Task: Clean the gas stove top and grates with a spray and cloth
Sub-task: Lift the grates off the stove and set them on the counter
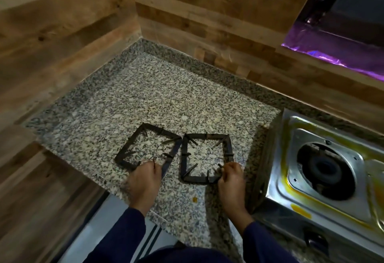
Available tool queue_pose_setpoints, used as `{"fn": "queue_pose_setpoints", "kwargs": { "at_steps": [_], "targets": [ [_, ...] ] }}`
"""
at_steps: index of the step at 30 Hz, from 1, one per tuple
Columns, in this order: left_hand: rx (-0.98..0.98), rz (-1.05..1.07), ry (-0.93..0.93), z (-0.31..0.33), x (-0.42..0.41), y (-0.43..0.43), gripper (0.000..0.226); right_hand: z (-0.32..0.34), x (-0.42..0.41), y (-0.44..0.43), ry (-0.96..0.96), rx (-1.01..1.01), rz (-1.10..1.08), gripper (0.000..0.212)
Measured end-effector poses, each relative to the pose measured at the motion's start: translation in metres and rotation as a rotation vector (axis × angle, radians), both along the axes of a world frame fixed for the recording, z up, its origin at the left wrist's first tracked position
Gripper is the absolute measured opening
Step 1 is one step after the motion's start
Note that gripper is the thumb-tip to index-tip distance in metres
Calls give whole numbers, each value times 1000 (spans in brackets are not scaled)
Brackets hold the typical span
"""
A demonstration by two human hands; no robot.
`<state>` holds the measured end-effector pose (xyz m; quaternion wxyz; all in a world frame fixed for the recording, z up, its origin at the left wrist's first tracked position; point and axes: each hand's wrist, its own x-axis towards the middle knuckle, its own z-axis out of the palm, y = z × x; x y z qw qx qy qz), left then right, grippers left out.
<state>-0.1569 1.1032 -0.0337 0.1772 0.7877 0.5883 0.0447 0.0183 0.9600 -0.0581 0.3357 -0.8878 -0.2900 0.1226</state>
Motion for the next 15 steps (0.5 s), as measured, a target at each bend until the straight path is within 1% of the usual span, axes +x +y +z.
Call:
{"fn": "queue_pose_setpoints", "kwargs": {
  "at_steps": [2, 4, 6, 9, 11, 12, 14, 15],
  "targets": [
    [6, 7, 3, -3, -1, 0, 39, 1, 0, -2, 6, -42, 33, 26],
    [-3, 24, 43, -3, 2, -1, 37, 5, 1, -7, 5, -62, 60, 39],
    [-14, 60, 99, 0, 1, 3, 37, 13, -2, -9, 53, -25, 92, 47],
    [31, 60, 119, 10, 8, 2, 46, 37, -2, -26, 93, 115, 134, 42],
    [79, 36, 114, 29, 30, -5, 47, 60, 8, -39, 80, 201, 148, 36],
    [108, -10, 84, 40, 42, -10, 47, 70, 12, -47, 55, 243, 144, 32],
    [153, -186, -26, 63, 97, -43, 50, 92, 38, -91, -30, 340, 80, 28],
    [147, -223, -68, 72, 108, -50, 52, 97, 43, -96, -28, 373, 79, 26]
  ]
}}
